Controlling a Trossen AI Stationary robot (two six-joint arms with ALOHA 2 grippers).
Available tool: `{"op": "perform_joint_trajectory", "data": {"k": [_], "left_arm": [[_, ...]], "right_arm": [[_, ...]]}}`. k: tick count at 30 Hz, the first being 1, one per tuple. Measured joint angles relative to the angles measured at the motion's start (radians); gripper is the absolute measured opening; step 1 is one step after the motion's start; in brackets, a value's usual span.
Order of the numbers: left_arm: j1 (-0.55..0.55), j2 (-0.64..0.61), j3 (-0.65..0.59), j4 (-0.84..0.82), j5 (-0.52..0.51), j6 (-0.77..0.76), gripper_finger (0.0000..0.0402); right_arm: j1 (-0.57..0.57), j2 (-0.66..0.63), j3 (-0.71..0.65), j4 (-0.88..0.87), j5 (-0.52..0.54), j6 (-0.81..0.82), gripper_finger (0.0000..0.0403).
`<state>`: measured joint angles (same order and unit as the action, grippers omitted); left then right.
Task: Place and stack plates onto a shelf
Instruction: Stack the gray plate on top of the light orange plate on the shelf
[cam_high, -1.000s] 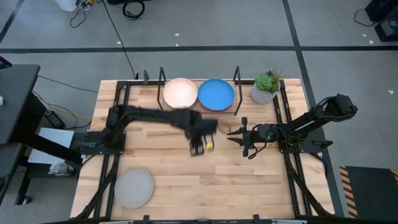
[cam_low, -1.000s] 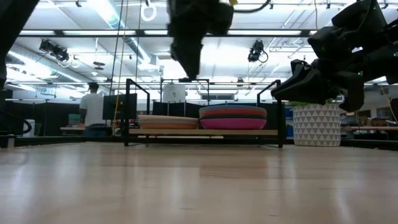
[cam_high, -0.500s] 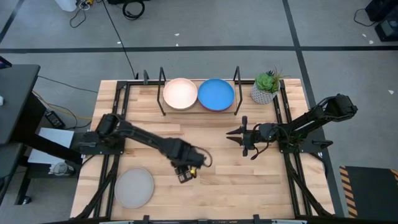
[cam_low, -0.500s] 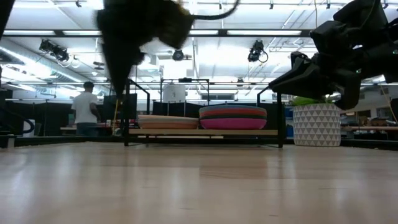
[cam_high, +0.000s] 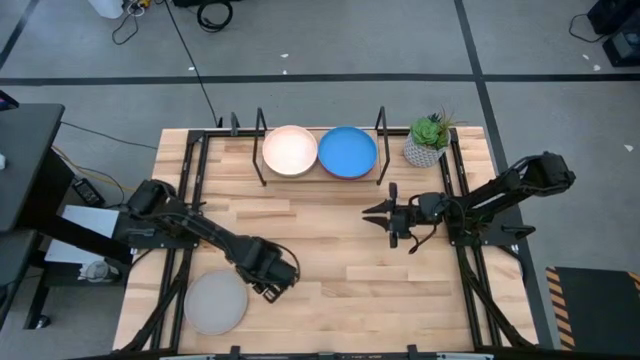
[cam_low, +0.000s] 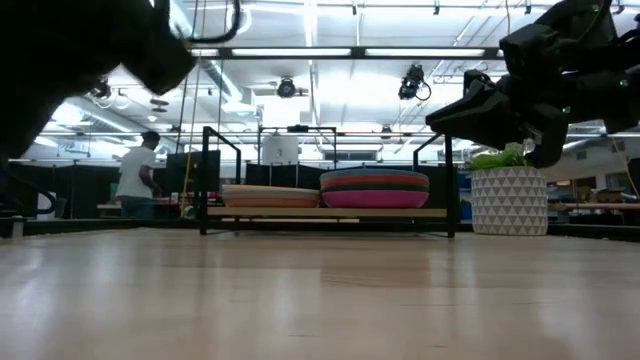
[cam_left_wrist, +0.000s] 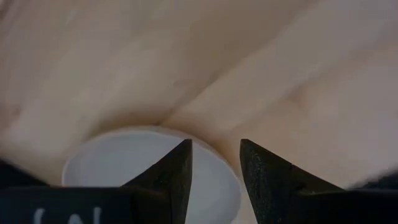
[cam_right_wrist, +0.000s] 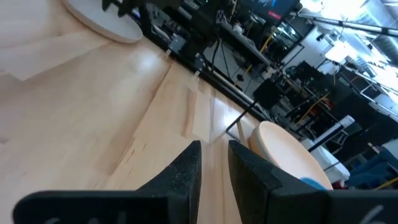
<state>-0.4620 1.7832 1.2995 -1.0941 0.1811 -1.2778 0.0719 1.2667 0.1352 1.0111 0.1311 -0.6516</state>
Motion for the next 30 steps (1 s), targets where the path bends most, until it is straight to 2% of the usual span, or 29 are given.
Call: {"op": "perform_joint_trajectory", "data": {"k": [6, 11, 16, 24, 30], "left_arm": [[-0.035, -0.007, -0.100, 0.067, 0.032, -0.287, 0.0141], [-0.068, -0.007, -0.183, 0.256, 0.086, -0.398, 0.0141], [-0.099, -0.009, -0.227, 0.291, 0.094, -0.496, 0.0141], [-0.101, -0.007, -0.227, 0.282, 0.104, -0.510, 0.0141], [-0.091, -0.028, -0.226, 0.275, 0.153, -0.516, 0.0141]], "right_arm": [[-0.047, 0.000, 0.000, 0.013, -0.053, -0.007, 0.0086], [-0.091, 0.000, 0.000, 0.051, -0.125, -0.009, 0.0086], [-0.127, 0.000, 0.000, 0.062, -0.200, -0.007, 0.0086], [-0.153, 0.000, 0.000, 0.066, -0.211, -0.003, 0.0086], [-0.153, 0.000, 0.000, 0.065, -0.213, 0.002, 0.0086]]}}
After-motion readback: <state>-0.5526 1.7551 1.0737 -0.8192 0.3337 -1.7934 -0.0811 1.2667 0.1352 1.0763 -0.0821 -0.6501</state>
